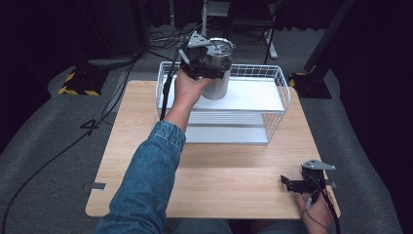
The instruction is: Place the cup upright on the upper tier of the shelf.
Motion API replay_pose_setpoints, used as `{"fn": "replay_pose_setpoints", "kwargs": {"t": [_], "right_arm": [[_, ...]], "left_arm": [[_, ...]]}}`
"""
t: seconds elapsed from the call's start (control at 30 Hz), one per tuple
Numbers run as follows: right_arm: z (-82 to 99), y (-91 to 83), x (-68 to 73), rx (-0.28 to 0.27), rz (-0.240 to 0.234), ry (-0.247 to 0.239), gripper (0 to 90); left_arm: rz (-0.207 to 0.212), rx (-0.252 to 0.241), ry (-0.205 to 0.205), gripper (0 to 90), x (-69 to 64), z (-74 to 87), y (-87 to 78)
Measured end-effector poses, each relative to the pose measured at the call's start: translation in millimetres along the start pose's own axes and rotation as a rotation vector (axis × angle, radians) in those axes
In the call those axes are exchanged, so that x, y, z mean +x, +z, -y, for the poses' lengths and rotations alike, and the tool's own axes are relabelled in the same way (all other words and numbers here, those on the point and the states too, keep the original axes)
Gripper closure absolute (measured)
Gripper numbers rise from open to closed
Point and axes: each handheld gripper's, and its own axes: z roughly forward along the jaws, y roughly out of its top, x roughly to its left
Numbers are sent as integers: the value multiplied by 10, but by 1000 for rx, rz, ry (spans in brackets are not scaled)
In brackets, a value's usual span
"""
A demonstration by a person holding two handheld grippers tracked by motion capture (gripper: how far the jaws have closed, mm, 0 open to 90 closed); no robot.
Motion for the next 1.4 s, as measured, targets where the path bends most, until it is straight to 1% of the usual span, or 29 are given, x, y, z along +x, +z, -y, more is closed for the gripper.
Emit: {"fn": "replay_pose_setpoints", "kwargs": {"t": [0.1,0.2,0.27,0.3,0.33,0.4,0.43,0.47,0.5,0.53,0.57,0.63,0.67,0.7,0.73,0.9,1.0,1.03,1.07,1.2,1.23,1.27,1.33,1.4], "right_arm": [[0,0,-1,0,0,-1,5],[0,0,0,0,0,0,6],[0,0,0,0,0,0,5],[0,0,0,0,0,0,5],[0,0,0,0,0,0,5],[0,0,0,1,-1,1,5],[0,0,0,0,-1,1,5],[0,0,0,0,0,0,5],[0,0,0,0,0,0,5],[0,0,0,0,-1,0,5],[0,0,1,1,-1,1,5],[-3,4,1,1,1,0,4],[-3,4,1,1,1,0,4],[-5,7,3,0,2,0,4],[-6,8,3,0,2,1,4],[-6,8,4,0,2,1,4],[-6,8,4,0,2,1,4],[-6,8,4,0,2,1,4],[-8,9,6,1,5,3,4],[-8,10,7,1,6,4,4],[-8,10,7,1,6,4,4],[-9,10,7,1,6,4,4],[-12,15,15,-1,11,9,4],[-18,18,21,1,13,12,4]], "left_arm": [[6,-9,3,0,-1,-7,-28],[19,-23,13,0,2,-33,-128],[17,-29,19,0,5,-39,-189],[17,-29,19,0,5,-39,-189],[16,-40,18,0,7,-38,-258],[18,-47,21,0,10,-31,-331],[18,-47,21,0,10,-31,-331],[24,-53,23,0,12,-24,-411],[24,-53,23,0,12,-24,-411],[29,-57,25,0,9,-20,-452],[40,-57,30,0,-1,-14,-536],[46,-66,37,0,-18,-9,-625],[46,-66,37,0,-18,-9,-625],[53,-68,38,0,-28,-8,-673],[66,-77,45,0,-58,-7,-771],[93,-89,76,0,-158,12,-1027],[104,-104,80,0,-217,45,-1188],[104,-104,80,0,-217,45,-1188],[106,-107,87,0,-250,76,-1293],[109,-108,87,0,-302,169,-1487],[109,-108,87,0,-302,169,-1487],[110,-107,81,0,-318,233,-1575],[108,-101,76,0,-328,302,-1659],[95,-98,83,0,-337,372,-1746]]}}
